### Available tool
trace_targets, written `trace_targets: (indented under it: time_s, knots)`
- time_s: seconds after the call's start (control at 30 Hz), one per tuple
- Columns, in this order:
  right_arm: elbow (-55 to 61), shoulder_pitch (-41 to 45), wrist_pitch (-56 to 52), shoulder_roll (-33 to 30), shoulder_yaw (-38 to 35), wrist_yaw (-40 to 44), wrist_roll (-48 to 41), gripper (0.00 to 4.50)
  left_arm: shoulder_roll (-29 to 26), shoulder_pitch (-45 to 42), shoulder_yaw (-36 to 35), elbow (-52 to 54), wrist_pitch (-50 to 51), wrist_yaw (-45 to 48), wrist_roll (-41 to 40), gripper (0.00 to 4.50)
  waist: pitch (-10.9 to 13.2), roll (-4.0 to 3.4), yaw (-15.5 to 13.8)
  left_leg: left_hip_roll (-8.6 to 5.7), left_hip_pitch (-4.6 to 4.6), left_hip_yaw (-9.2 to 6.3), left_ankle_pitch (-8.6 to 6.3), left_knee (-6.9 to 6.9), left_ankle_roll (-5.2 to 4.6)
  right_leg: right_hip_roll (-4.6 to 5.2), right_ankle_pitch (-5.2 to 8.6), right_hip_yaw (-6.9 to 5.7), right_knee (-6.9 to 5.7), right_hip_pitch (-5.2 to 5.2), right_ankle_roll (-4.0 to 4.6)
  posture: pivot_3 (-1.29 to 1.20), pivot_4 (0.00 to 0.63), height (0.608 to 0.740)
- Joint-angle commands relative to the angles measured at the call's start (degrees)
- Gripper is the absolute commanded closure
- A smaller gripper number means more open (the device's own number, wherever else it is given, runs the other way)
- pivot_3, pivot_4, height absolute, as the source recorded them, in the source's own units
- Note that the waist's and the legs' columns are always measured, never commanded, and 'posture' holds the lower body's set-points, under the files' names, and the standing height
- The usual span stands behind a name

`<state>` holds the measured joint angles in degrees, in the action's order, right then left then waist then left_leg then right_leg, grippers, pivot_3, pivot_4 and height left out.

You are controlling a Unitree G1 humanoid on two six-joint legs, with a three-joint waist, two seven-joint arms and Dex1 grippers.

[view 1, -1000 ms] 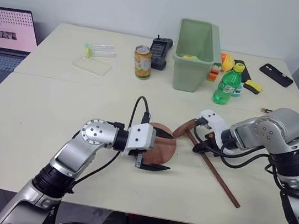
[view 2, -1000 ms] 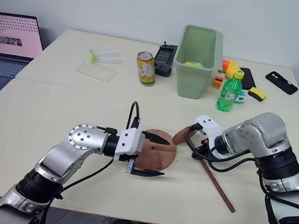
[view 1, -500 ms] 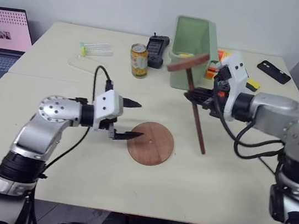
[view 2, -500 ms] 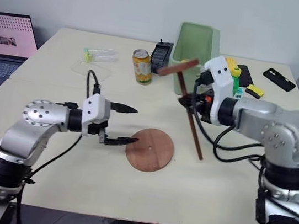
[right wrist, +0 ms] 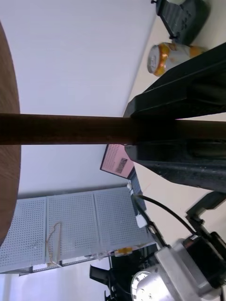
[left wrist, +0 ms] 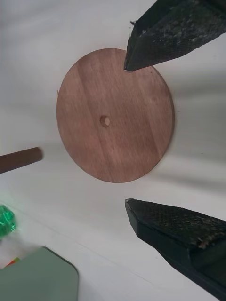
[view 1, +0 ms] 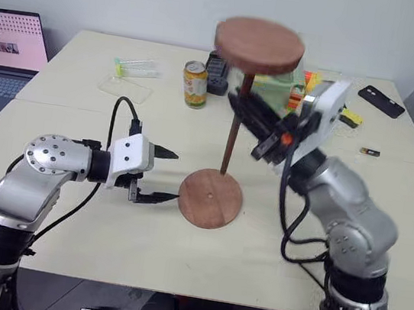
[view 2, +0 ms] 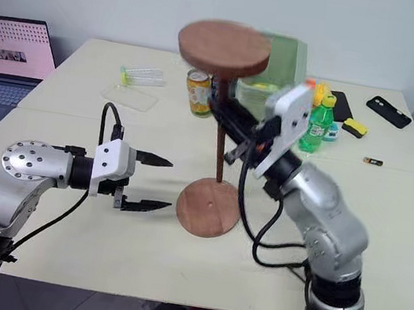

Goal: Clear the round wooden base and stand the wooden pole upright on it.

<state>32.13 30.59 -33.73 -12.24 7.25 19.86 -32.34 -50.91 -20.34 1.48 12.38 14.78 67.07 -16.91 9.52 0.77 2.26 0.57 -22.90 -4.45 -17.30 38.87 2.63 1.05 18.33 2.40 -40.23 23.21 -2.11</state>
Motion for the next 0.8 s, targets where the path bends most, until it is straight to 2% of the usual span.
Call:
trace_targets:
  time_s: [0.03, 0.17, 0.8]
  knots:
    - [1.7, -0.7, 5.3, 1.5, 1.7, 1.0, 2.4, 4.28, -1.5, 0.4, -1.3, 2.7, 1.0, 0.7, -1.2, 0.0, 0.0, 0.0, 0.2, 0.01, 0.0, 0.0, 0.0, 0.0, 0.01, 0.0, 0.0, 0.0, -0.01, 0.0, 0.0, 0.0, 0.15, 0.74]
    - [0.7, -2.0, 7.6, 3.2, 3.4, 1.5, 3.8, 4.28, -3.6, 2.6, -1.9, 3.1, 1.7, 2.5, -1.7, 0.0, 0.0, 0.0, 0.6, 0.03, 0.04, -0.02, 0.0, 0.0, 0.01, 0.0, 0.0, -0.01, -0.04, 0.0, 0.01, 0.0, 0.15, 0.74]
    - [-5.4, -5.7, 11.8, 3.5, 6.4, 6.5, 7.9, 4.28, -3.4, 3.5, 0.2, 4.1, -0.9, 2.1, 0.8, 0.0, 0.0, 0.0, 0.6, 0.01, 0.07, -0.03, 0.0, 0.01, 0.01, 0.0, 0.01, -0.01, -0.11, -0.01, 0.01, 0.0, 0.15, 0.74]
